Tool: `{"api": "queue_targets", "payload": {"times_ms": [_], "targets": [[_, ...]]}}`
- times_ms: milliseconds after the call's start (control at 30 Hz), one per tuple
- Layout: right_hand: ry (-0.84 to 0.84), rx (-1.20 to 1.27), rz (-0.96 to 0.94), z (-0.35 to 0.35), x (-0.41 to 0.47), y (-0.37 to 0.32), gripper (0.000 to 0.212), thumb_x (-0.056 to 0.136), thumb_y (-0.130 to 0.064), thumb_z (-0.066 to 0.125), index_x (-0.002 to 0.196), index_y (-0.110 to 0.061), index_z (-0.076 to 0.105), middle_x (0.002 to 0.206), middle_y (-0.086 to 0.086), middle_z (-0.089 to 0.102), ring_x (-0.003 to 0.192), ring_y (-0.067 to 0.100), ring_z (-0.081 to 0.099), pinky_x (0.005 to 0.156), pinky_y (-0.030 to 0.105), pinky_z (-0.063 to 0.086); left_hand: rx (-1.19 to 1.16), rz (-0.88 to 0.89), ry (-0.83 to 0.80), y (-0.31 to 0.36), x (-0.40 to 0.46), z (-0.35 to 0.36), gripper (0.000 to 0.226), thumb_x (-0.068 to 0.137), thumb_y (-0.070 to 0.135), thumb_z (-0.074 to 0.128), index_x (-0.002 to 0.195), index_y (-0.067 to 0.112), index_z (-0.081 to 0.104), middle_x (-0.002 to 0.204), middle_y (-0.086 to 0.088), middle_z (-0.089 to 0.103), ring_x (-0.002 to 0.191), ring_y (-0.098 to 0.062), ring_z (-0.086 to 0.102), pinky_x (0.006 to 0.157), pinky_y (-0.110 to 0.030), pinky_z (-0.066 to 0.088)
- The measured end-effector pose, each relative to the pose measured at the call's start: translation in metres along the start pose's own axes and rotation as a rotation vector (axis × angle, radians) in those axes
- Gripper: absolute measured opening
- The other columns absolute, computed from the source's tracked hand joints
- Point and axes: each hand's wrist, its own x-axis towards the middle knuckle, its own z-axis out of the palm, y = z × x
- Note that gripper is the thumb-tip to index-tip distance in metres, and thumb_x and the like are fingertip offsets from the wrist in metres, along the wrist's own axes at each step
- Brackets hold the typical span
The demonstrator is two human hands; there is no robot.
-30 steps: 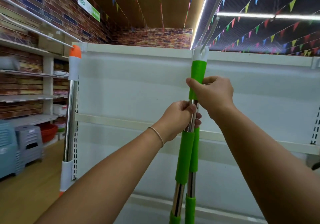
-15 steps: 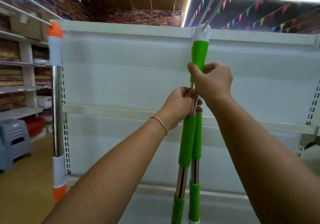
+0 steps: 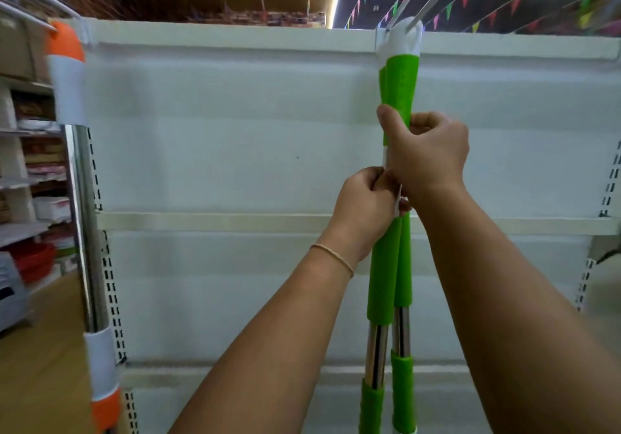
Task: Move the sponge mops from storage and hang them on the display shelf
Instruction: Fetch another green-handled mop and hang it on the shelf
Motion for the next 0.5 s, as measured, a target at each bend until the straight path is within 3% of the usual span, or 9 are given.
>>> {"api": "queue_targets", "payload": {"times_ms": [233,400,500], "targets": [[-0.083,0.050,0.068,-0.008,-0.005,0.000,0.039,0.078,-0.051,0.074,0.061,-0.019,0.061,0.070,0.007,0.071,0.071,0.024,0.069,0.076,0.044,0.056,-0.017,-0.074,0.022,0.007,-0.012,0.000,0.031,0.102,0.010,0.046,0.076,0.010,0.062,0.062,0.000,0.065,0.052,-0.007,0.061,0.055,-0.020,0.053],[-0.194,0.036,0.120,-0.020,-0.010,-0.004,0.048,0.080,-0.052,0.072,0.084,-0.004,0.071,0.082,0.013,0.073,0.079,0.028,0.069,0.082,0.043,0.055,0.010,-0.137,0.092,0.018,-0.030,0.005,0.020,0.101,0.012,0.050,0.091,0.007,0.066,0.084,-0.009,0.065,0.081,-0.020,0.060,0.087,-0.037,0.052],[-0.257,-0.053,0.089,-0.032,-0.020,0.004,0.046,0.087,-0.046,0.067,0.113,-0.008,0.067,0.104,0.010,0.072,0.099,0.024,0.067,0.094,0.037,0.051,0.208,-0.128,0.128,0.022,-0.048,-0.004,0.018,0.101,0.016,0.051,0.102,0.011,0.068,0.094,-0.006,0.067,0.086,-0.018,0.060,0.085,-0.033,0.052]]}}
